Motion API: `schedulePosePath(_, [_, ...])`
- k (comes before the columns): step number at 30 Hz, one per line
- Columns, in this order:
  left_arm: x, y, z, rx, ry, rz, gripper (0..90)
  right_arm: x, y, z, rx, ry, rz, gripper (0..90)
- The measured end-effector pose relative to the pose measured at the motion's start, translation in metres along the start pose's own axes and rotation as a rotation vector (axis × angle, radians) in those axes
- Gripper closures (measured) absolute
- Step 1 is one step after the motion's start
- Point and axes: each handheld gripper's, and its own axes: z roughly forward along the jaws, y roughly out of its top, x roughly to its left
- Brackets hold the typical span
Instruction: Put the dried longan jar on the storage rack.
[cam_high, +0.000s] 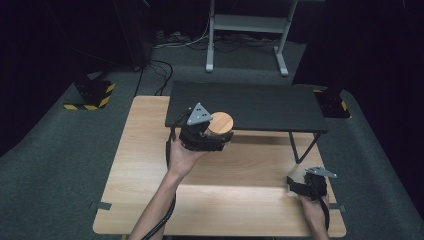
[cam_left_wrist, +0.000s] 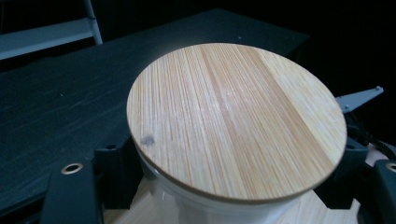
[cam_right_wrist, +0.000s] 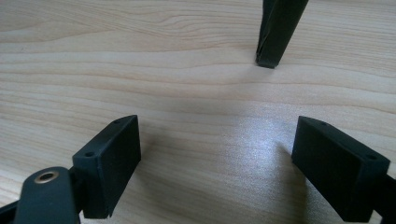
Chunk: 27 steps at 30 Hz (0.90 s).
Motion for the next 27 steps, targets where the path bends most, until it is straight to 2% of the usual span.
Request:
schedulePosePath(4, [0.001, 0.008, 0.003, 0.004, 0.02, -0.001, 24.8, 0.0, 0.0, 0.0, 0.0, 0.0, 0.0, 15.1])
schedulePosePath(11, [0.008, 0.019, 0.009, 0.004, 0.023, -0.002, 24.8, 0.0, 0.0, 0.0, 0.0, 0.0, 0.0, 15.1])
schedulePosePath(20, [0.019, 0.029, 0.022, 0.002, 0.074, -0.054, 24.8, 0.0, 0.0, 0.0, 0.001, -0.001, -0.002, 15.0])
schedulePosePath(27, [0.023, 0.036, 0.033, 0.04, 0.108, -0.065, 24.9, 0.0, 0.0, 0.0, 0.001, 0.0, -0.001, 15.0])
